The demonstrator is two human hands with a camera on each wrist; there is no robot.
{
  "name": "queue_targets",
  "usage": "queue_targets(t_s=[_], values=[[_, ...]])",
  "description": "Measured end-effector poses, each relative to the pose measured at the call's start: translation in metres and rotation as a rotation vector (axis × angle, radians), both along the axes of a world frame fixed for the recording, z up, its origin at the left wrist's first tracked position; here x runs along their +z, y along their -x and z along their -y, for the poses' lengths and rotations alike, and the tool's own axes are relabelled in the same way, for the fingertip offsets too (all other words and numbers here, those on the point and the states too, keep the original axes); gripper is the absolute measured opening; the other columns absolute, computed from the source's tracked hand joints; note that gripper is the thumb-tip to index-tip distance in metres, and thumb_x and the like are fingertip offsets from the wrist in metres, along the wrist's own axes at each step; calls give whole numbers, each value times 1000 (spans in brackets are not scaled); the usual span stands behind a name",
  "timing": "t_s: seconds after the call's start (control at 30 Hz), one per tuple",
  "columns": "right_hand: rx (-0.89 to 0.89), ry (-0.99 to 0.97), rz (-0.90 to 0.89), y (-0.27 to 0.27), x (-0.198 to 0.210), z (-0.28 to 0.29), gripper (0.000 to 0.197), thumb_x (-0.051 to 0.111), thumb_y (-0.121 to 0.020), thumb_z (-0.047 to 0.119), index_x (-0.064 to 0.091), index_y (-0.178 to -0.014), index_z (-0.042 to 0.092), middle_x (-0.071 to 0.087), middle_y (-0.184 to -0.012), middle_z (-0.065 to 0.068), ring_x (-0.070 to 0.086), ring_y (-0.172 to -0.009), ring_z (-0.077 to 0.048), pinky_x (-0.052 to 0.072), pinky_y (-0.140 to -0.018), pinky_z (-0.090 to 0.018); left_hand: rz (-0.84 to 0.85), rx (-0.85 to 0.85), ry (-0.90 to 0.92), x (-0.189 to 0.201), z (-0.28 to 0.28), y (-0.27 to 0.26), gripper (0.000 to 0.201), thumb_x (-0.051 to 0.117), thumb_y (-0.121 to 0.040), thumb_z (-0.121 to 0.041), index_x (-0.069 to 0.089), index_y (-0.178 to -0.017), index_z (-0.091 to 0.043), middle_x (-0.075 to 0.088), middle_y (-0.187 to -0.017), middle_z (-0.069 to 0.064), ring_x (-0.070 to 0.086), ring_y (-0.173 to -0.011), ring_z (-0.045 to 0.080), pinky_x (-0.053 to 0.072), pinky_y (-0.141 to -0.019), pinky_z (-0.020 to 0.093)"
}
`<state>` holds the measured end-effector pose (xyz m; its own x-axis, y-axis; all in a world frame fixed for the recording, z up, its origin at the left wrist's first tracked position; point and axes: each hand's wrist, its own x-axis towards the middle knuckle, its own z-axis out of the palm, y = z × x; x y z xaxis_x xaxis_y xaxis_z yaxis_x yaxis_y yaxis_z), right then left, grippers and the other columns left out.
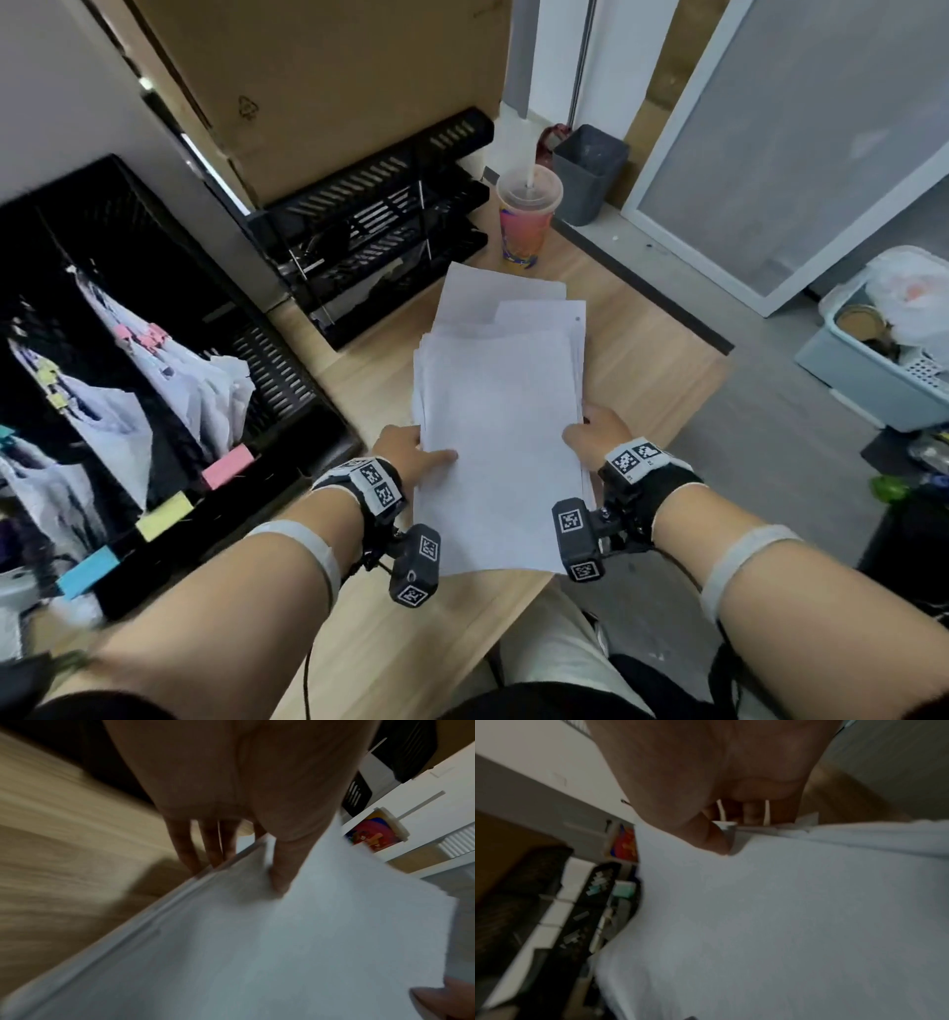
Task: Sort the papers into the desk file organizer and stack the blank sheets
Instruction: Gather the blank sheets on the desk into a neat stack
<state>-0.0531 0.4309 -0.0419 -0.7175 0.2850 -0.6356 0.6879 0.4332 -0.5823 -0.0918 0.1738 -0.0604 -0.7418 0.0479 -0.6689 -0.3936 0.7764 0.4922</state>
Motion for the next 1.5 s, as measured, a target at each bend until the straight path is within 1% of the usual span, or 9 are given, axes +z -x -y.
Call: queue_targets(t_s=[0.13,0.27,0.43,0.67,0.8,0.97,1.03,1.2,1.5], values=[[133,-158,218,-2,-17,19,18,36,-62,27,41,-76,19,51,-106,-7,56,-84,-28,52,-76,-37,-51,-37,175,-6,11,-8,51,76,-77,-40,68,-124,-24,40,-143,10,44,-132,29,36,-114,34],[139,-132,249,-8,-15,32,63,42,-68,27,35,-130,25,54,-118,-8,62,-92,-30,54,-80,-37,3,97,-62,-10,10,-12,34,74,-59,-39,69,-90,-27,71,-111,4,70,-97,24,58,-91,39],[146,-235,253,-12,-5,39,57,44,-73,22,30,-128,22,51,-116,-12,60,-94,-33,54,-83,-40,22,132,-174,-12,13,-18,17,74,-78,-13,67,-89,-25,77,-101,6,72,-85,23,58,-77,29],[106,-373,238,-15,-11,47,47,46,-78,15,38,-124,20,37,-124,-16,48,-112,-36,48,-90,-40,-79,171,-186,-16,7,-19,34,79,-60,-43,70,-88,-26,64,-116,9,66,-94,22,48,-71,20],[115,-387,239,-17,-16,45,50,45,-75,16,38,-125,23,36,-123,-16,48,-111,-37,49,-92,-43,-45,244,-317,-11,2,-22,26,81,-71,-19,70,-93,-12,76,-99,12,71,-91,26,60,-84,40],[118,-301,211,-13,-15,36,38,43,-81,15,40,-118,22,38,-122,-15,54,-73,-28,44,-57,-25,-38,270,-407,-15,3,-24,27,81,-72,-4,66,-94,0,72,-85,6,67,-74,19,58,-67,21],[143,-256,190,-12,-18,31,35,44,-80,15,36,-113,21,48,-109,-12,53,-68,-26,49,-61,-29,-52,262,-407,-14,3,-26,22,77,-77,2,67,-96,0,74,-87,6,68,-73,16,56,-63,16],[84,-136,69,-21,-17,31,53,46,-85,8,25,-132,19,52,-92,-6,53,-66,-20,39,-51,-24,-75,266,-392,-15,7,-26,25,81,-73,-6,69,-94,-4,76,-97,17,72,-82,25,60,-84,41],[-58,194,-106,0,2,2,42,59,-75,18,61,-114,33,72,-109,5,69,-99,-20,55,-93,-46,-170,295,-420,7,8,-7,30,77,-79,-9,58,-102,-14,76,-88,-1,72,-75,14,52,-64,23]])
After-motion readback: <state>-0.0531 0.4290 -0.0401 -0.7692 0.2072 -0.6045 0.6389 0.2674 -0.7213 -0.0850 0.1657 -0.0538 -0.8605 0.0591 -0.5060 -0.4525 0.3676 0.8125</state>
